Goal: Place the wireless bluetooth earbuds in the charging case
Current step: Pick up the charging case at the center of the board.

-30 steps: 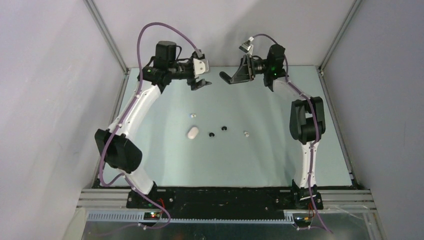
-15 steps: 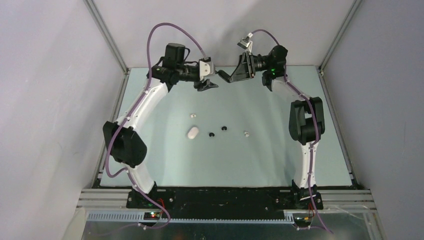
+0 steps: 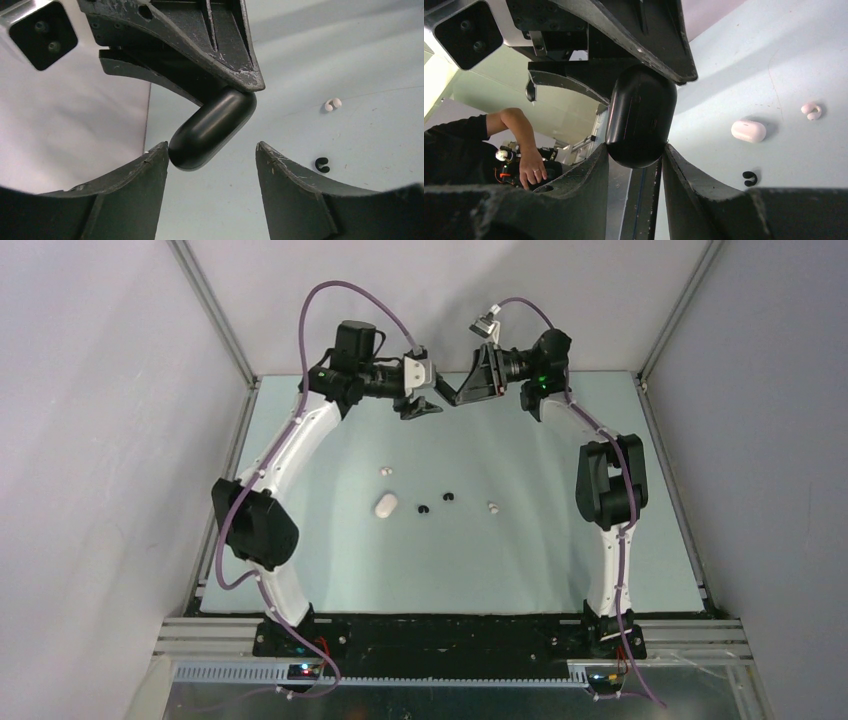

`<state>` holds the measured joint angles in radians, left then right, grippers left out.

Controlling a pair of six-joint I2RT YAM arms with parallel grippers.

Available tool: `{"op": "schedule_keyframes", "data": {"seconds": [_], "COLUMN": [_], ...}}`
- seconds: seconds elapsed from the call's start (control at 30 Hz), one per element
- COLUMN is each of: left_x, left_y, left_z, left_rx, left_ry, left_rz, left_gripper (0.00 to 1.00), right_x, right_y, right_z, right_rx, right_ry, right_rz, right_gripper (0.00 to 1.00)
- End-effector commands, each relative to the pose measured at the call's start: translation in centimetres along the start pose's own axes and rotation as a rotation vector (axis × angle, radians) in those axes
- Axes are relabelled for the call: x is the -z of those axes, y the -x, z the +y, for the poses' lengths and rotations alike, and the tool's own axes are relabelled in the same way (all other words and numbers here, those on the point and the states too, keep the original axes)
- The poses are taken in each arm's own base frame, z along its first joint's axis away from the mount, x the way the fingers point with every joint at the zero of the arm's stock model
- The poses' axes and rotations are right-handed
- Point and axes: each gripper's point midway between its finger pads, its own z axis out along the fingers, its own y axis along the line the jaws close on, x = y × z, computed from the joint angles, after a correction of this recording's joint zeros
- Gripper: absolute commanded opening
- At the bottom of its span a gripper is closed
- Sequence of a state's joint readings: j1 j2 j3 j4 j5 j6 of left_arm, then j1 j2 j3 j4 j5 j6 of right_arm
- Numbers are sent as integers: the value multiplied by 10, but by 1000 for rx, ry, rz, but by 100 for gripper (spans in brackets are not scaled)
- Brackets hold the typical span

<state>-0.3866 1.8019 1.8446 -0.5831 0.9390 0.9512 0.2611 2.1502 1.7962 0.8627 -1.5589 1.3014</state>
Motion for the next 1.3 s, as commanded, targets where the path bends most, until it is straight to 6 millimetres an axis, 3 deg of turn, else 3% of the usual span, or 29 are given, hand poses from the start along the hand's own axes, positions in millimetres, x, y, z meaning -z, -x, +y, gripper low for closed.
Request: {"op": "schedule_keyframes", "data": {"seconds": [0.0, 0.17, 0.3, 0.6, 0.8, 0.93, 1.07, 1.13, 1.2, 1.27], "left_x": [-4, -4, -4, -3, -3, -2, 0, 1, 5, 9], "left_y": [20, 27, 32, 39, 41, 39, 38, 38, 35, 29], "left_z": [12, 11, 10, 7, 5, 5, 6, 7, 9, 11], "left_rx": [-95, -122, -137, -132, -116, -84, -54, -30, 5, 52], "left_ry": [9, -1, -5, -16, -19, -13, -4, 2, 14, 28], "left_rz": [-52, -76, -85, -107, -109, -100, -90, -85, -77, -65], "left_gripper": [70, 61, 47, 39, 3, 0, 0, 0, 0, 0], "right_x": [6, 7, 7, 6, 8, 10, 11, 13, 17, 22], "right_y": [-12, -9, -8, -6, -1, 5, 7, 9, 13, 22], "right_z": [30, 27, 24, 17, 12, 12, 11, 10, 9, 8], "right_rx": [115, 108, 104, 71, 55, 72, 85, 91, 96, 93], "right_ry": [34, 33, 33, 38, 32, 30, 27, 21, 12, -4], "right_rz": [156, 152, 152, 148, 128, 125, 121, 112, 93, 57], "right_gripper": [6, 5, 5, 4, 8, 15, 29, 37, 54, 60]}}
